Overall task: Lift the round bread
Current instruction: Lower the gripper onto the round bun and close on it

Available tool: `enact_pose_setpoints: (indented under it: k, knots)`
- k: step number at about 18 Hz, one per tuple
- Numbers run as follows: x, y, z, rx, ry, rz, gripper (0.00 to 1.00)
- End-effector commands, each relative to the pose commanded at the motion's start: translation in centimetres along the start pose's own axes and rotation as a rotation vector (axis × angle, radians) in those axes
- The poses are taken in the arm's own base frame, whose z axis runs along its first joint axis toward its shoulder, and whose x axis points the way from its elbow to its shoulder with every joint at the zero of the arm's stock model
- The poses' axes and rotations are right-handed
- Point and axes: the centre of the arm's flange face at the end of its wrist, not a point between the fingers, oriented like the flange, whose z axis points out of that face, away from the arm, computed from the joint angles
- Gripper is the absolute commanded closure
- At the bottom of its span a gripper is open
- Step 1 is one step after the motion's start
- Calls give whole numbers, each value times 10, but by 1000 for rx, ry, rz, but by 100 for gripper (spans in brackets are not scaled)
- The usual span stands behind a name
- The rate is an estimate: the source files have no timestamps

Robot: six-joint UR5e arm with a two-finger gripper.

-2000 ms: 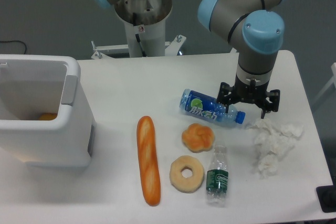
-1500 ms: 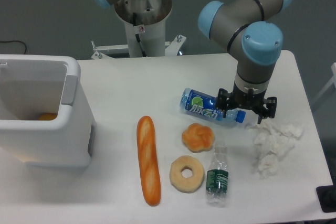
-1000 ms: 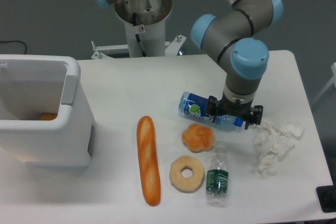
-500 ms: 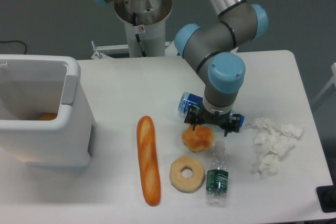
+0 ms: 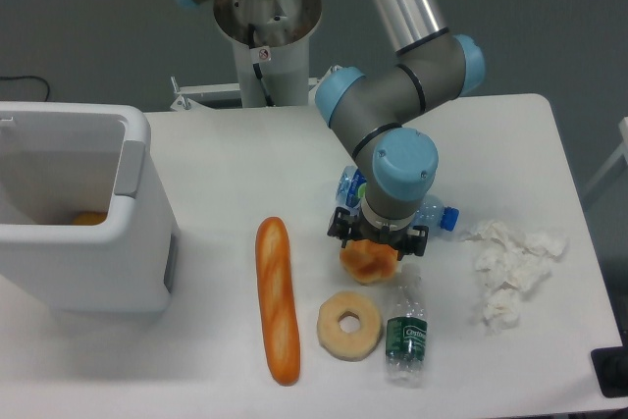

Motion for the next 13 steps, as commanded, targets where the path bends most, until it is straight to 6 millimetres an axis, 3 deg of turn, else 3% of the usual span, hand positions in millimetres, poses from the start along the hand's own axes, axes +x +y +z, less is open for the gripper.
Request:
enact_pose_setpoints:
  k: [3, 5, 13]
  knots:
    - [3, 1, 10, -32, -7, 4, 1]
    - [8, -3, 14, -39, -8, 5, 11]
    - [10, -4, 16, -42, -6, -22, 75]
